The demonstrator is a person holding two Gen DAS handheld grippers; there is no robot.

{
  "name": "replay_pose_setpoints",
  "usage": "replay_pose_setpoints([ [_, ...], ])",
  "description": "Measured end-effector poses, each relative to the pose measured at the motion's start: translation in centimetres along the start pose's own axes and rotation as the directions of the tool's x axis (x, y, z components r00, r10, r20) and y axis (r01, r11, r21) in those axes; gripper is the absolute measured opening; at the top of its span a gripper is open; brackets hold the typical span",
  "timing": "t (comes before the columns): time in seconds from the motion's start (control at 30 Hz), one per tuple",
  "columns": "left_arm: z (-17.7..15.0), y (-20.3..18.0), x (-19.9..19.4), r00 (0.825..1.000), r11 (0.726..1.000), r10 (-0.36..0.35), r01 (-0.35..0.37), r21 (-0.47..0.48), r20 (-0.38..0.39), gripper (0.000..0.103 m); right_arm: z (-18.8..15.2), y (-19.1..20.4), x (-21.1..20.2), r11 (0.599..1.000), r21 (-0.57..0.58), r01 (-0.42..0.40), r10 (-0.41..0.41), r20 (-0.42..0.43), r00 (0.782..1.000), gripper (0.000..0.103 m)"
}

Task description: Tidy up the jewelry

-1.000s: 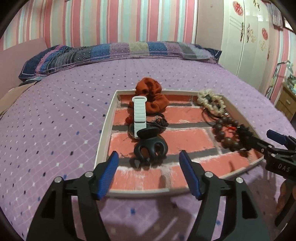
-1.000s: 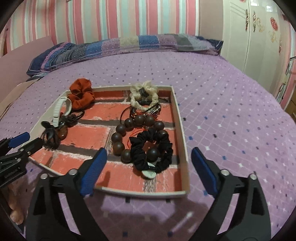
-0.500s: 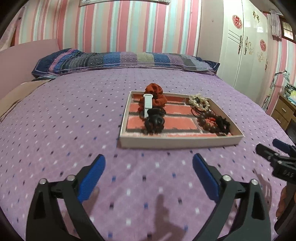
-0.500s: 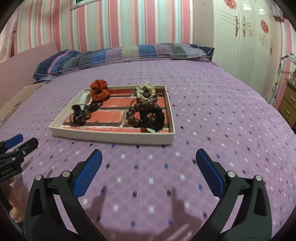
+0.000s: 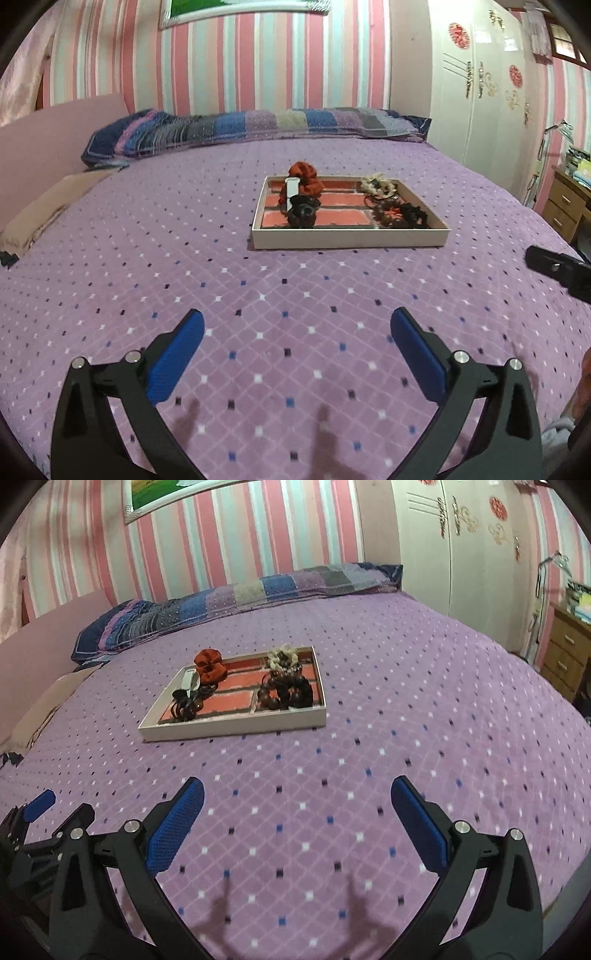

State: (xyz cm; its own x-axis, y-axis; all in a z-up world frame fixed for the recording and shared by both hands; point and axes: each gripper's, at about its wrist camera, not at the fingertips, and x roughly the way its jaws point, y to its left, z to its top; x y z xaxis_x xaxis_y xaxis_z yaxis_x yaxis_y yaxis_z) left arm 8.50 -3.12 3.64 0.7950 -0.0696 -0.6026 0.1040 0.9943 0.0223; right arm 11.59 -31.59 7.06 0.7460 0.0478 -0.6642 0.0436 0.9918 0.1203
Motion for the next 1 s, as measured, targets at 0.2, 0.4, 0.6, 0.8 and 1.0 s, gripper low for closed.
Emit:
replay_pose_setpoints([
  [0.2,-0.3,-1.2,-2.6,0.999,0.999,0.043,-0.044,0.029,0.030,0.099,-0.4,0.5,-2.4,0.999,-0.028,0.039,-0.037,0.081,0.996,0.099],
  [0.4,0.0,-1.1,-3.5,0.998,0.999,0.043,-0.044,0.015,0.036,0.099,-0.6,1.2,-1.6,0.997,-0.068,0.041,-0.038,0.046,0.998,0.099],
  [0.6,0.7,-0.9,-3.3,0.998,0.998,0.057,-0.057,0.006,0.040,0.099,-0.7,2.3,-1.7,0.992,-0.118,0.045,-0.038,0.058,0.998,0.099],
  [0.8,1.5,-0.3,-2.8,0.996,0.997,0.081,-0.080,-0.016,0.043,0.099,-0.8,2.1,-1.9,0.993,-0.110,0.052,-0.044,0.070,0.997,0.099],
  [1.0,2.0,0.0,-2.9,0.993,0.995,0.099,-0.099,-0.017,0.059,0.099,-0.7,2.0,-1.9,0.992,-0.113,0.055,-0.048,0.068,0.997,0.099],
])
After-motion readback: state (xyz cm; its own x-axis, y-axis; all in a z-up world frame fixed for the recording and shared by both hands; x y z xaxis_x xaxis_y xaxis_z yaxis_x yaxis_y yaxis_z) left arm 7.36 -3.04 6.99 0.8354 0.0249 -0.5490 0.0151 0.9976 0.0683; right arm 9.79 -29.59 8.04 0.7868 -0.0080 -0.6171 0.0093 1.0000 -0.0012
